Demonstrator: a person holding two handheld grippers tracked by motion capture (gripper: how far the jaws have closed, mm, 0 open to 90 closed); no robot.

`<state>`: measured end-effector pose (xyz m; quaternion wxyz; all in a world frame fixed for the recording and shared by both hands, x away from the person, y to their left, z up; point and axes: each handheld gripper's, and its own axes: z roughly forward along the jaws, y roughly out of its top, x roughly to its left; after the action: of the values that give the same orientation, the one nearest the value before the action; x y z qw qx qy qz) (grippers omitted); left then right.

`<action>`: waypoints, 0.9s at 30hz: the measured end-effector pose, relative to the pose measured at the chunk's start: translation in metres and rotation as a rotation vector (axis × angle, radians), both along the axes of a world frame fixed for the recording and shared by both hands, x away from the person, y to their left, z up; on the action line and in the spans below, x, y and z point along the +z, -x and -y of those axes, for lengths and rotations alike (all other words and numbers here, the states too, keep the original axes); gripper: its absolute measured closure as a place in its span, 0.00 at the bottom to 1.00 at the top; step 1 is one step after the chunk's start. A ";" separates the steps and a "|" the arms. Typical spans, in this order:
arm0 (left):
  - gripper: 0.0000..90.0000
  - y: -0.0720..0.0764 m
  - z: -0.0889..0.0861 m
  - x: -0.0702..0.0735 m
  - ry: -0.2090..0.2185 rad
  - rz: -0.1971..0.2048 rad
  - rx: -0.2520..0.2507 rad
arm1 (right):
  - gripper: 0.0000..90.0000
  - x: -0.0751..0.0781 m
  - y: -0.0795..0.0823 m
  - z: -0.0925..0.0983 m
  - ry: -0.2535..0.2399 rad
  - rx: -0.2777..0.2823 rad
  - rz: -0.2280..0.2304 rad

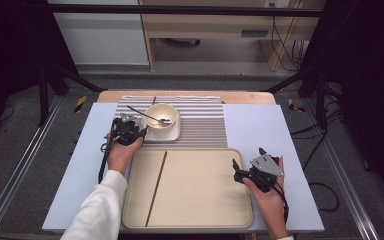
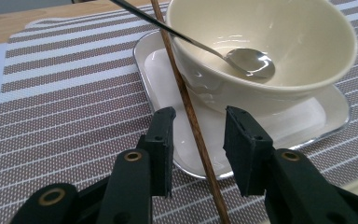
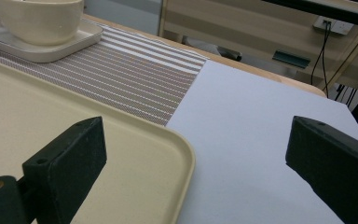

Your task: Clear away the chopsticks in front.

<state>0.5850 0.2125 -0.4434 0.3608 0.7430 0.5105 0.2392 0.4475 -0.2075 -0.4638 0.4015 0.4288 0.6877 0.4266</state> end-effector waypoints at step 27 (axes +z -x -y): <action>0.79 -0.019 -0.001 -0.012 0.121 -0.096 0.057 | 0.06 -0.001 0.000 -0.001 0.014 0.004 -0.003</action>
<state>0.6036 0.2135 -0.4558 0.3731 0.7155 0.5619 0.1821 0.4476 -0.2064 -0.4647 0.4026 0.4253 0.6920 0.4221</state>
